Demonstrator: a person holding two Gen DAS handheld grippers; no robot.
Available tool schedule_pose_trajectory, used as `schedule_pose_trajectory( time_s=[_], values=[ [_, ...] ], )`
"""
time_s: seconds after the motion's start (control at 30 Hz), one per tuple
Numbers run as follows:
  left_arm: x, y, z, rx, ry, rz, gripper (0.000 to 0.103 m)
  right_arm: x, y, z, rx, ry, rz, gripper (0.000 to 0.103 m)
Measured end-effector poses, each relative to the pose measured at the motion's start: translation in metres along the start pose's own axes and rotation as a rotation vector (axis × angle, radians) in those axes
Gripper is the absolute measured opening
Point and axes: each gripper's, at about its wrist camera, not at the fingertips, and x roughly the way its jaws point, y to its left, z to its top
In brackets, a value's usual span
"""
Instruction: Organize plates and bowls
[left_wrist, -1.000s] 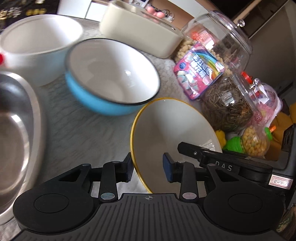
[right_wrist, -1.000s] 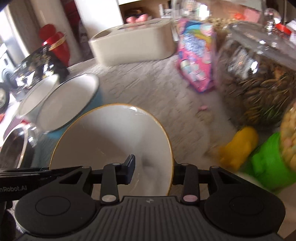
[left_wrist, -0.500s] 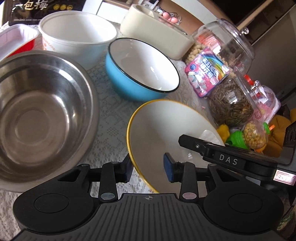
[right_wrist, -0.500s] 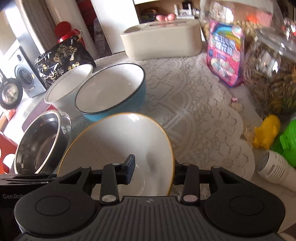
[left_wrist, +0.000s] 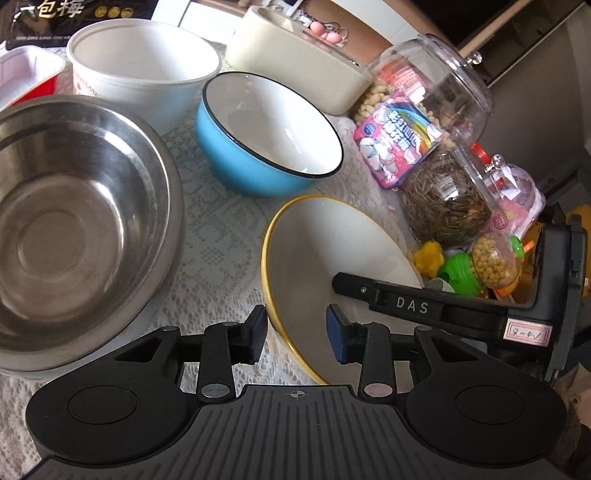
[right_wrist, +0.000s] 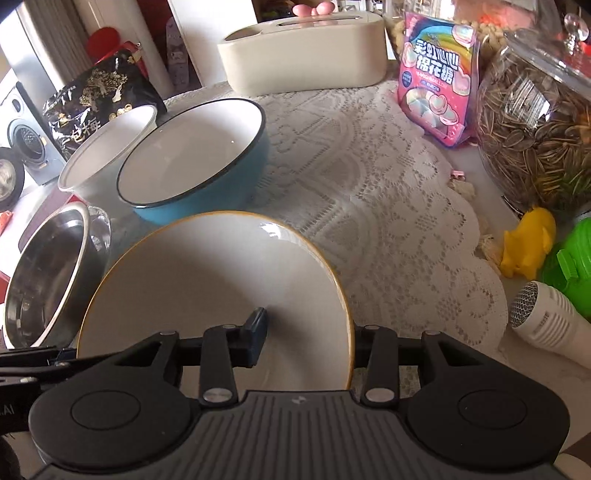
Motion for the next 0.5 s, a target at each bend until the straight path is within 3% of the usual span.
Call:
schedule_pose_trajectory(
  time_s=[0.3,0.5],
  values=[
    [-0.003,-0.004,0.002,0.029,-0.019,0.035,0.038,-0.002,0.006,0.000,-0.019,-0.018,0.007,0.041],
    [-0.009,0.005,0.006,-0.005,-0.041,0.029,0.038,-0.008,0.018,0.005,-0.076,-0.053,0.018,0.041]
  ],
)
